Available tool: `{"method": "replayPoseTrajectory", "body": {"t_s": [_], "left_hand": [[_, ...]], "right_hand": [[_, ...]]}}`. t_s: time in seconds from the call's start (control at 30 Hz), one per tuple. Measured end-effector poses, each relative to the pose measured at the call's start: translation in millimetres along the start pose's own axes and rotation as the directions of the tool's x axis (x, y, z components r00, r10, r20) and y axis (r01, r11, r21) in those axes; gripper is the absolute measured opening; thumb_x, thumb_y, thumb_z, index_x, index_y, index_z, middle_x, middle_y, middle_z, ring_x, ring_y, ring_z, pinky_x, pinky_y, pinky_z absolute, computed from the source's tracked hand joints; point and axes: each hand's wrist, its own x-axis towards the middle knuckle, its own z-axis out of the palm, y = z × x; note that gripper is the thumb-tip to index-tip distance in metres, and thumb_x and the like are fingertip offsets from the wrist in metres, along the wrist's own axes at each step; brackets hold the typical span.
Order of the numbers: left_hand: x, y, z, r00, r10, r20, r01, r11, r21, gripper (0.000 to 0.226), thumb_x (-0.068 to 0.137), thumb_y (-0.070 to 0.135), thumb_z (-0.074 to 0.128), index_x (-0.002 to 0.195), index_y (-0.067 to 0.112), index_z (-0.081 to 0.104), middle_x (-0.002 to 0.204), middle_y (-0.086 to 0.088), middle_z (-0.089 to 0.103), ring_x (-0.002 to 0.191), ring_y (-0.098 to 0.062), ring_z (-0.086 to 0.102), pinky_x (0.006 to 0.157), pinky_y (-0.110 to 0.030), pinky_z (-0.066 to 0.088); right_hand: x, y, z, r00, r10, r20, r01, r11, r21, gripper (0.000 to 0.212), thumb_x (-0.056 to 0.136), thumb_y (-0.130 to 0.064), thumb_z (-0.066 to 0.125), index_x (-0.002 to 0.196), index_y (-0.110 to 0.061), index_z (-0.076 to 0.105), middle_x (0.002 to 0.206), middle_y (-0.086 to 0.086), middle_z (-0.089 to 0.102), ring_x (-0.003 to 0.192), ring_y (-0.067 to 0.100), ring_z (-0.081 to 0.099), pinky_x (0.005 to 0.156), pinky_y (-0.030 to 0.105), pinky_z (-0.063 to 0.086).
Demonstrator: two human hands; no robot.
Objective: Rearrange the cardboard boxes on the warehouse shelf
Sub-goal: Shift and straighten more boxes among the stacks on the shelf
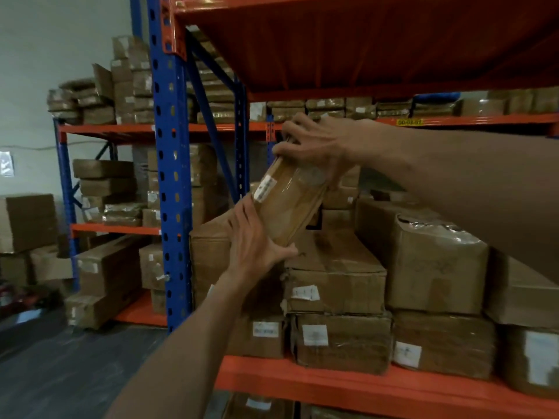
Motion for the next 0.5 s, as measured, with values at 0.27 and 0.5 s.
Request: {"method": "replayPoseTrajectory", "body": {"t_s": [0.27, 0.5], "left_hand": [[33.7, 23.7, 33.9, 0.892, 0.285, 0.35, -0.41, 0.837, 0.363, 0.143, 0.05, 0.069, 0.081, 0.151, 0.002, 0.005, 0.148, -0.022, 0.025, 0.134, -0.039, 0.029, 0.115, -0.052, 0.023], [15.5, 4.3, 91.3, 0.697, 0.332, 0.635, -0.67, 0.617, 0.413, 0.138, 0.063, 0.066, 0.076, 0.152, 0.01, -0.013, 0.159, -0.019, 0.011, 0.144, -0.039, 0.014, 0.115, -0.064, 0.004]], "right_hand": [[-95.4, -30.2, 90.4, 0.876, 0.46, 0.148, -0.483, 0.829, 0.283, 0.129, 0.04, -0.051, 0.091, 0.141, -0.029, 0.013, 0.136, 0.011, 0.019, 0.127, 0.037, 0.019, 0.086, 0.052, 0.049], [-146.1, -124.2, 177.9, 0.749, 0.544, 0.377, -0.661, 0.589, 0.464, 0.124, 0.05, -0.056, 0.087, 0.141, -0.028, 0.008, 0.145, 0.013, 0.011, 0.135, 0.041, 0.012, 0.09, 0.052, 0.048]]}}
